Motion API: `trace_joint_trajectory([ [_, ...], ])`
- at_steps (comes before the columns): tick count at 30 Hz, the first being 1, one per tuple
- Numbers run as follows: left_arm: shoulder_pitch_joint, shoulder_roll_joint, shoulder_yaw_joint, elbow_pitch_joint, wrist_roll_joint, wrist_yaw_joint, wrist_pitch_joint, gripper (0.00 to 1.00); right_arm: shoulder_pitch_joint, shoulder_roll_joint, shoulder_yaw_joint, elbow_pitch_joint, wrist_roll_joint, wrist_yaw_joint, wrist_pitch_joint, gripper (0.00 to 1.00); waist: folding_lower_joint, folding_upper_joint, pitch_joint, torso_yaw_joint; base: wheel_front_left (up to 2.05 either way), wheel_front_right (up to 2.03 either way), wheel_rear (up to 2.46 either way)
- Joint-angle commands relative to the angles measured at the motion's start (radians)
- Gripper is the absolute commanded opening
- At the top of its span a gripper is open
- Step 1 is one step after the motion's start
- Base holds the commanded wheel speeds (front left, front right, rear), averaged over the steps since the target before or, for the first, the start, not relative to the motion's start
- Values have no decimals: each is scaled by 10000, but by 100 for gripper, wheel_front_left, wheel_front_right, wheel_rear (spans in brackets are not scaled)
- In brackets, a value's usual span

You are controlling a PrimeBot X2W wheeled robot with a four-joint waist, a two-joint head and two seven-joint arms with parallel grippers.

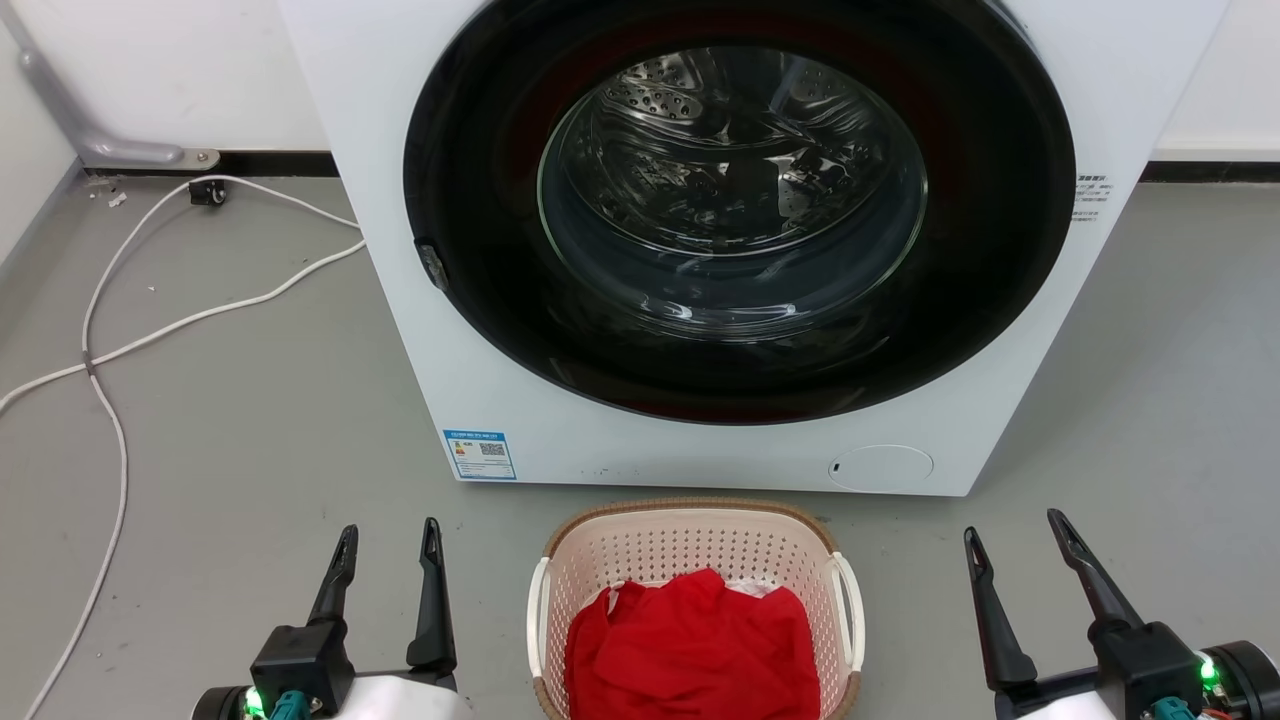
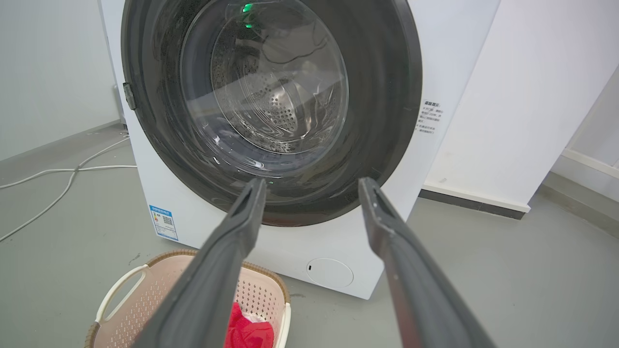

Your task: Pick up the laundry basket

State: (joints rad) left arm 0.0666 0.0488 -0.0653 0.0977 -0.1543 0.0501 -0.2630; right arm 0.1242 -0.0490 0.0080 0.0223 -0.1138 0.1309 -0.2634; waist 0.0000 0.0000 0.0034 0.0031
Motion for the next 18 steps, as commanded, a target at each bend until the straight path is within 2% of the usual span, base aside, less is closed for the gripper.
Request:
trace_joint_trajectory([
  [1,52,27,0,-5,4,35,-28,100,120,-22,9,-25,35,-3,-21,100,0,0,3,-1,0,0,0],
  [18,-399,27,-52,192,82,-82,-28,100,-282,-23,50,-46,-40,-5,-21,100,0,0,423,15,0,0,0],
])
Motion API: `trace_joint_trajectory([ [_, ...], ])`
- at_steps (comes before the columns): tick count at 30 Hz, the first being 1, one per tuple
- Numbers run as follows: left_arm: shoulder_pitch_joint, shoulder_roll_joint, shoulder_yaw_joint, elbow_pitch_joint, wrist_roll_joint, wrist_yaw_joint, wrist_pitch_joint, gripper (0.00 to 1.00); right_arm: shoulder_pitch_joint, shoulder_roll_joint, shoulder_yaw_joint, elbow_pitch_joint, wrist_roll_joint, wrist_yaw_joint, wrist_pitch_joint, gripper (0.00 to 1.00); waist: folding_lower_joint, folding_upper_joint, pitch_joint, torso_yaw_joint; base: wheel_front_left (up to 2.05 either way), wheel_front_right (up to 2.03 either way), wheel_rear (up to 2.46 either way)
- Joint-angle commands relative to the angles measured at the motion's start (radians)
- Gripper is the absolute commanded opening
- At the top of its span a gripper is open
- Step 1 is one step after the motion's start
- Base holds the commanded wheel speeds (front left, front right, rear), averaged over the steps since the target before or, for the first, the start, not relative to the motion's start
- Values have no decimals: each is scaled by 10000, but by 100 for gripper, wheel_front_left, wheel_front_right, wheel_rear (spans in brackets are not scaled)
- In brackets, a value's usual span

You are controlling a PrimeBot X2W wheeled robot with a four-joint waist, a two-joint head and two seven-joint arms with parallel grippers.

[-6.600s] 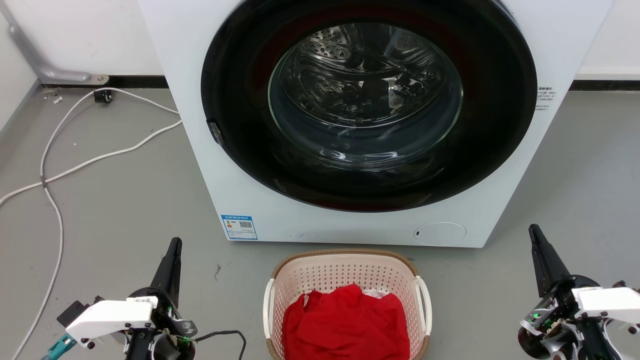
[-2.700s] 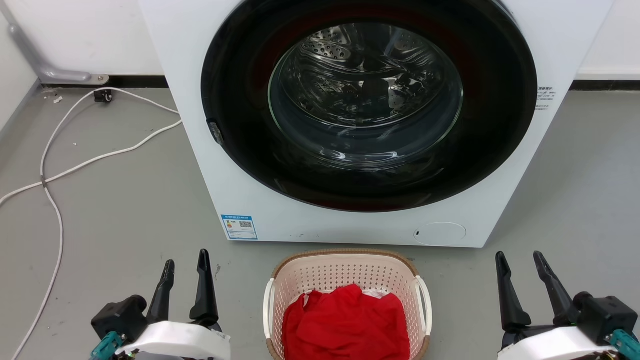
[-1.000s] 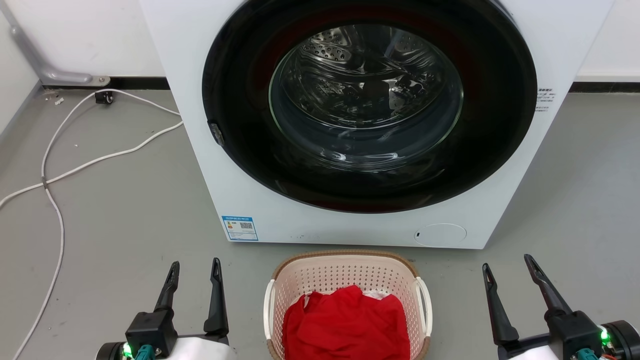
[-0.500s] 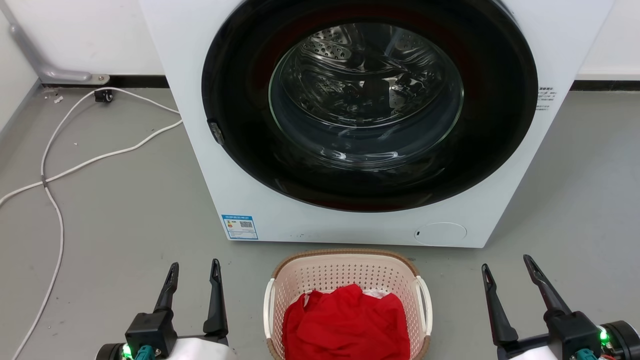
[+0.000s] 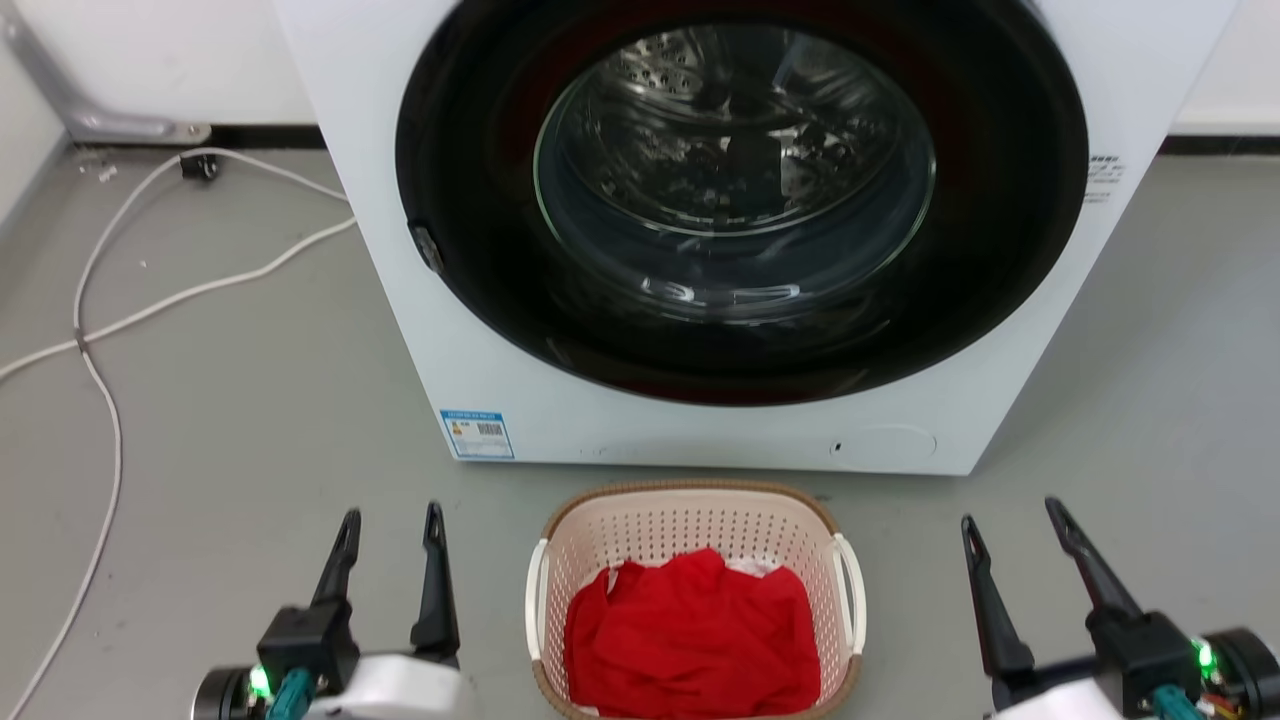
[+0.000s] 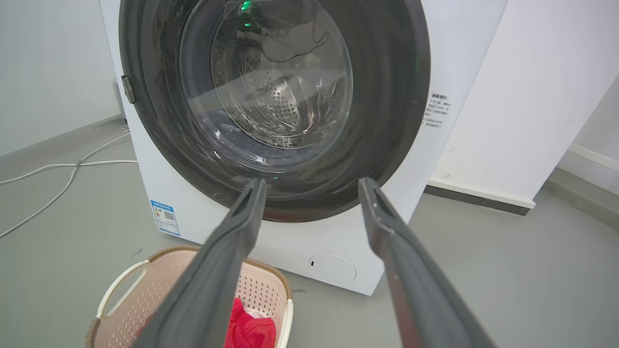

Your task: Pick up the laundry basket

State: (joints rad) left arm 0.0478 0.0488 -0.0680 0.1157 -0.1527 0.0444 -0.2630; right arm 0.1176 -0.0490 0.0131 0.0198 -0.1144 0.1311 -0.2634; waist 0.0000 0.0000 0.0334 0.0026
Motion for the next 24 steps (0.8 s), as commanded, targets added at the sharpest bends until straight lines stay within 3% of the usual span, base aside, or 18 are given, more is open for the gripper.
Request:
trace_joint_trajectory([
  [1,-335,25,-36,85,97,-72,-28,100,-322,-23,8,-4,-69,-5,-21,100,0,0,225,31,0,0,0],
  [10,-2454,24,-88,1683,263,-534,-27,100,-2173,-18,45,788,-357,-7,-21,100,0,0,1982,92,0,0,0],
  [24,-6191,115,-118,5742,793,-1286,-28,100,-5818,-16,231,4478,-1344,-8,-21,100,0,0,5172,18,0,0,0],
])
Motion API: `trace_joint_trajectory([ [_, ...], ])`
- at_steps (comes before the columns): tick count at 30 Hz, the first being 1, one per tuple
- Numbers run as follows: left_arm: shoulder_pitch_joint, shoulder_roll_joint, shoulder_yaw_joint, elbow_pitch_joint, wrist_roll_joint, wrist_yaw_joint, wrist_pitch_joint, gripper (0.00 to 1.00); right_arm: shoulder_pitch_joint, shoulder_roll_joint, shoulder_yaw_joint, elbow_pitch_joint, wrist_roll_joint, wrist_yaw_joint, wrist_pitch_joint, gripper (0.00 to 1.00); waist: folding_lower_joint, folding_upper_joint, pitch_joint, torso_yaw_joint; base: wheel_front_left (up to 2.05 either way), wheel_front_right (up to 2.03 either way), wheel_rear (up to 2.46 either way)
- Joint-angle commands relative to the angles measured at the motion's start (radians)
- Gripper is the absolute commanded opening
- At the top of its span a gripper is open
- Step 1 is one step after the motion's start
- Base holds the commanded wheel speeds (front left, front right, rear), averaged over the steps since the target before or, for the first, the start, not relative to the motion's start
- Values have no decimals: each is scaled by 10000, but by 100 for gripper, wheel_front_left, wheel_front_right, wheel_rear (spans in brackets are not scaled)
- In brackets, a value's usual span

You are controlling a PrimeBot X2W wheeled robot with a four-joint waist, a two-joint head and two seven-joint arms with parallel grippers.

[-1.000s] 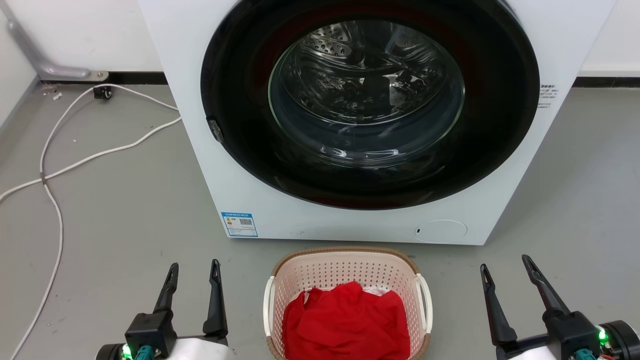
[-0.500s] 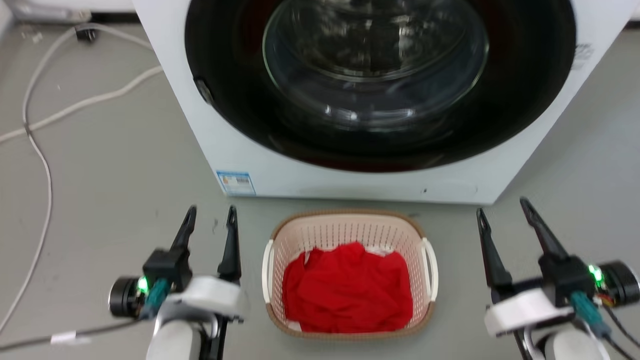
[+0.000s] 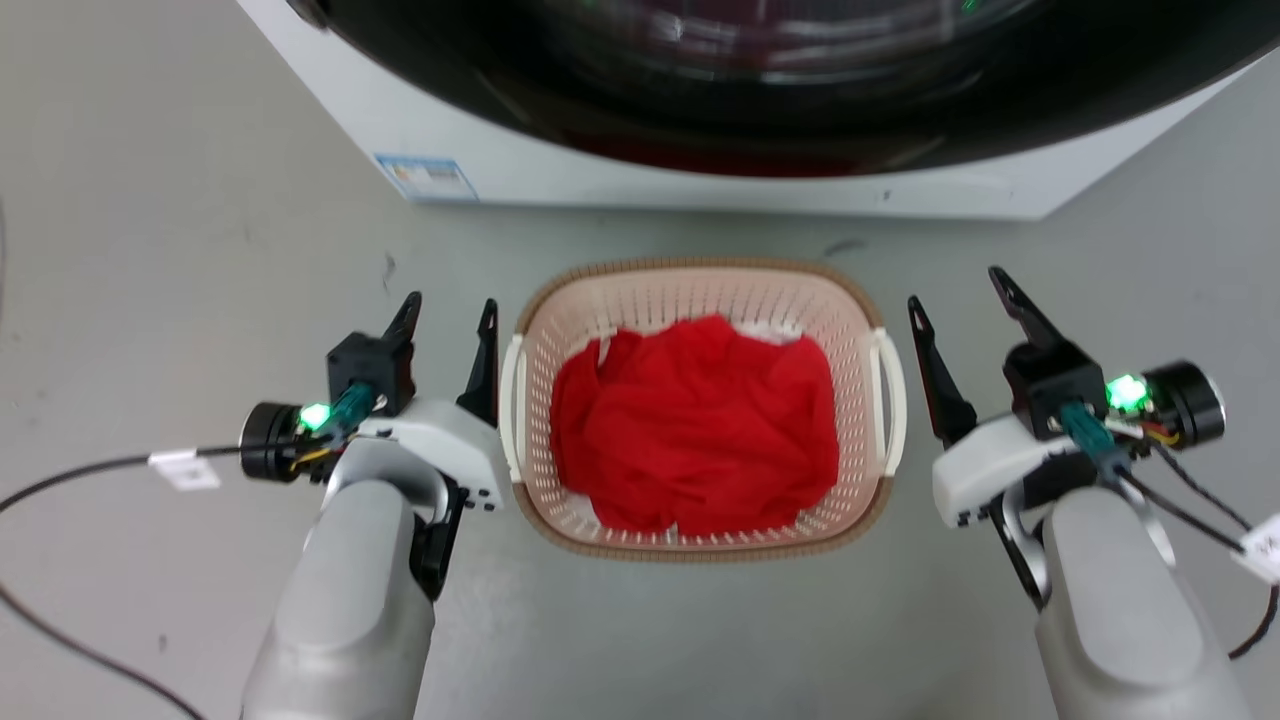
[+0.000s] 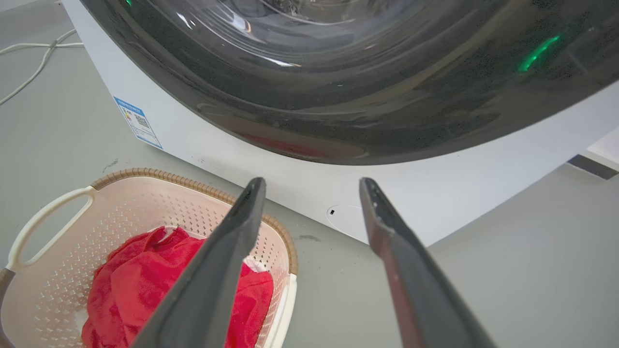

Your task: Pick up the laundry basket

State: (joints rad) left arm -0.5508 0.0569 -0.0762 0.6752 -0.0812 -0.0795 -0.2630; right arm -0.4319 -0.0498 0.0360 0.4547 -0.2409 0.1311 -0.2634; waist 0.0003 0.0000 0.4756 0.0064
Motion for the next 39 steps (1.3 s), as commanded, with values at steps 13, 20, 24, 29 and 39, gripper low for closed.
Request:
trace_joint_trajectory([
  [13,-2467,-9,-670,3650,166,-313,-28,100,-2648,-6,-370,4143,-783,-7,-21,100,-3,0,2540,-125,0,0,0],
  [20,-3294,-21,-774,4779,81,-196,-28,100,-3446,-3,-362,5256,-821,-8,-21,100,-3,0,3341,-136,0,0,0],
  [24,-3514,-26,-835,5087,72,-194,-28,100,-3689,-4,-353,5594,-823,-7,-21,100,-3,0,3589,-113,0,0,0],
  [29,-3701,-32,-933,5446,-4,-221,-28,100,-4014,-4,-314,6184,-631,-8,-20,100,-3,0,3903,-74,0,0,0],
  [39,-3819,-62,-1269,5865,-142,-321,63,100,-4384,-4,-113,7083,-341,-8,-21,100,-3,0,4167,-9,0,0,0],
])
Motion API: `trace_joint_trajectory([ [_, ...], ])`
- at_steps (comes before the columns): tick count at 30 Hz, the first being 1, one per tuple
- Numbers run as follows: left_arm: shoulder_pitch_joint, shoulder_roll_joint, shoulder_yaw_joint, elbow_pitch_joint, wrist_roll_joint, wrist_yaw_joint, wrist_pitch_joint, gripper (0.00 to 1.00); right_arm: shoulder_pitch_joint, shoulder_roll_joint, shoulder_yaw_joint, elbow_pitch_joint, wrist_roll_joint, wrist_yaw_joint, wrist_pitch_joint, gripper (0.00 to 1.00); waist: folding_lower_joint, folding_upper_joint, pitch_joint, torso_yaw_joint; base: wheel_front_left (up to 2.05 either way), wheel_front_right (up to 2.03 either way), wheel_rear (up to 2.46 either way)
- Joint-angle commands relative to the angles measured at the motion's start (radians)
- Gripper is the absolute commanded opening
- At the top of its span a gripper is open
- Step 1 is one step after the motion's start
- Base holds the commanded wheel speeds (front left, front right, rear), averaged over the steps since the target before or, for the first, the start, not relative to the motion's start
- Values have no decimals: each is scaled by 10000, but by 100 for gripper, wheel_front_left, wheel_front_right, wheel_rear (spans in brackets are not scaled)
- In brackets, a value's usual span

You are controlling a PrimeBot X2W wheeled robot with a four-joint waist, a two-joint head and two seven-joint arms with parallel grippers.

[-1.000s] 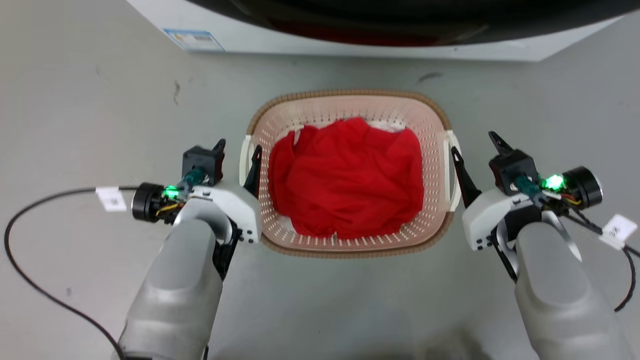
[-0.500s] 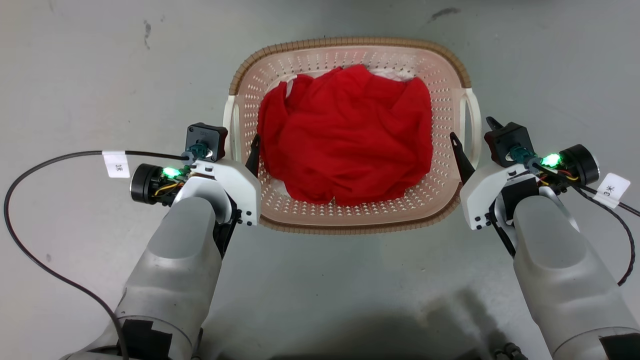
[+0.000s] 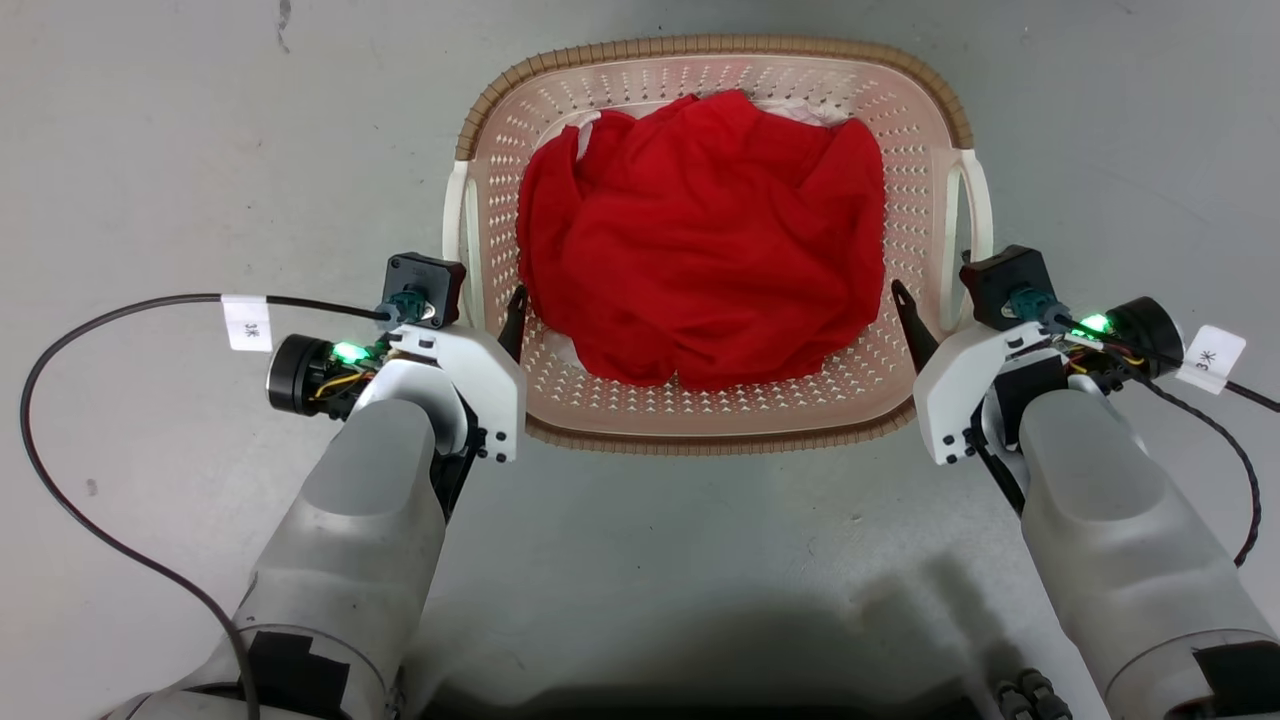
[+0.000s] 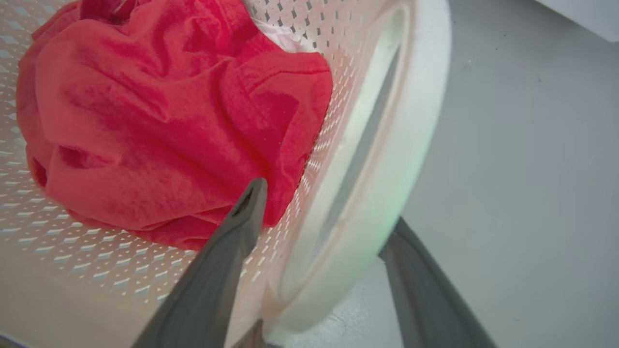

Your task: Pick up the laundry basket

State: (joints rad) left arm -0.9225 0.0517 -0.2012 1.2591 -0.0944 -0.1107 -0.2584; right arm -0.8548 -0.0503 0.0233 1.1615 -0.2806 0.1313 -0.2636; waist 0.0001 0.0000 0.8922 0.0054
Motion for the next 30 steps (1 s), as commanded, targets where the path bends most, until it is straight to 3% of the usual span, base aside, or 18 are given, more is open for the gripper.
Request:
trace_joint_trajectory([
  [1,-127,-11,-59,62,-34,-15,49,100,-207,2,37,84,123,-10,-19,49,-1,0,9,-3,0,0,0],
  [2,-168,-14,-94,80,-54,-32,38,48,-259,2,49,34,243,-10,-19,0,-1,0,15,-4,0,0,0],
  [3,-186,-14,-115,109,-87,-38,58,0,-263,2,102,66,236,-10,-19,0,-1,0,12,-10,0,0,0],
  [15,250,13,-463,225,-450,-54,2,0,129,-29,591,560,739,-5,-19,0,-1,0,-985,12,0,0,0],
  [23,983,28,-604,269,-803,-106,357,0,624,-38,1130,1083,1447,-7,321,0,-1,0,-2539,88,0,0,0],
  [30,1830,24,-754,272,-1194,-174,856,0,1337,-38,2375,1215,2686,-5,1067,0,-1,0,-4055,66,0,0,0],
])
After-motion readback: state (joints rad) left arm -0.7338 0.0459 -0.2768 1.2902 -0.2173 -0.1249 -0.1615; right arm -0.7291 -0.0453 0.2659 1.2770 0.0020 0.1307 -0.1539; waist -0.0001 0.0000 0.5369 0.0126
